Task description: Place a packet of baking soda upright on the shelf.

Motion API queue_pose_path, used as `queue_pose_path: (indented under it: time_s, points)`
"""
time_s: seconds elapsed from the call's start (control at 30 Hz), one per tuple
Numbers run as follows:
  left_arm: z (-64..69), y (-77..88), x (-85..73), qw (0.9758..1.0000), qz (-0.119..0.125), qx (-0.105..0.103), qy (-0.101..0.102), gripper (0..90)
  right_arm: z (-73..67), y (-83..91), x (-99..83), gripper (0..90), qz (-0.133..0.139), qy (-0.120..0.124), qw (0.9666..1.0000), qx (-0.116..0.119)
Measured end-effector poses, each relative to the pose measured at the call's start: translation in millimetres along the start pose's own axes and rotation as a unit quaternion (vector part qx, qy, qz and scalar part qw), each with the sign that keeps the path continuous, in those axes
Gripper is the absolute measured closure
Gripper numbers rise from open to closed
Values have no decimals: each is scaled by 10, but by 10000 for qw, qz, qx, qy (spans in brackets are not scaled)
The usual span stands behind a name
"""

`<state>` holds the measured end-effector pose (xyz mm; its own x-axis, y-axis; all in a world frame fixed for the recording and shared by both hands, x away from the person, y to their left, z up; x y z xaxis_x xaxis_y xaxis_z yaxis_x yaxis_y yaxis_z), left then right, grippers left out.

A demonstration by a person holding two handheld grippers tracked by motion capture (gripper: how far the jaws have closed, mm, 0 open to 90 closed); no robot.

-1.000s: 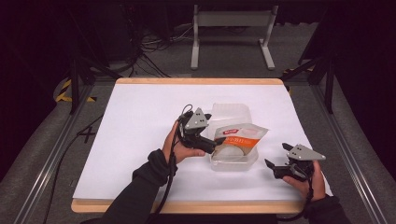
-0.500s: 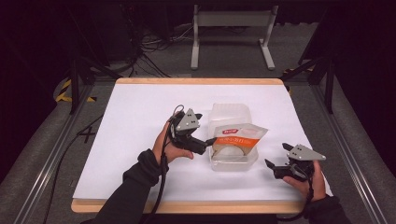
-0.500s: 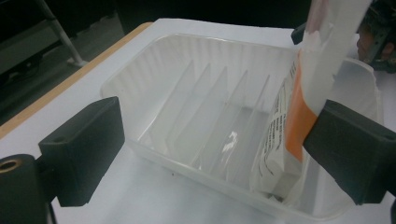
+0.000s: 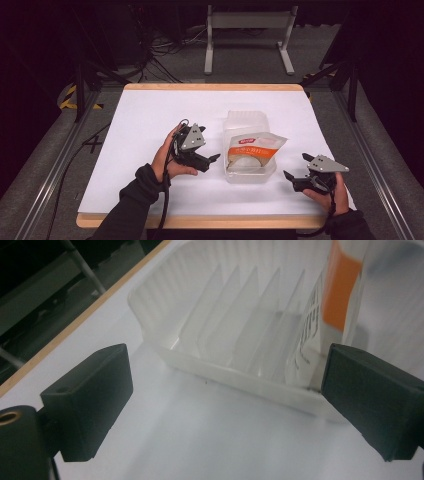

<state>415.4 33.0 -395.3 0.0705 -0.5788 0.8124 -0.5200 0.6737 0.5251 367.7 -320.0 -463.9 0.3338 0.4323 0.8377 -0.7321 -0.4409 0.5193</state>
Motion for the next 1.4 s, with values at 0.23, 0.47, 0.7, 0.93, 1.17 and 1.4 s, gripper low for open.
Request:
queue_pose_path:
  time_s: [0.23, 0.47, 0.7, 0.93, 1.17, 1.4]
  points:
    - [-16, 36, -167, 9996, -219, 102, -154, 77, 4, 3, -1, 106, 2, -6, 10000, -15]
    - [-52, 28, -339, 9988, -406, 196, -176, 82, 6, 5, -2, 105, -3, -5, 10000, -16]
    - [-74, 53, -486, 9987, -430, 237, -168, 102, 13, 7, -6, 105, -1, 2, 10000, -21]
    - [-83, 86, -632, 9983, -518, 234, -96, 89, 14, 11, -6, 105, 2, 10, 10000, -28]
    - [-95, 162, -774, 9983, -556, 197, -15, 86, 7, 8, -8, 105, -16, 41, 10000, -40]
    - [-116, 270, -926, 9978, -625, 227, 55, 84, 5, 7, -11, 104, -33, 55, 10000, -48]
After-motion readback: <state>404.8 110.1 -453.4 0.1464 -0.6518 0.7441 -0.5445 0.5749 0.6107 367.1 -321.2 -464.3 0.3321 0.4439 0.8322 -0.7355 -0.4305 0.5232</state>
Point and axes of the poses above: each handheld gripper's, and its own axes: y roughly backward along the jaws, x roughly out of its top, z roughly to its right, the point moved 5 cm from there along -y, roughly forward along the jaws, and after that the axes turned 2 degrees about x, right-handed, at the moved point
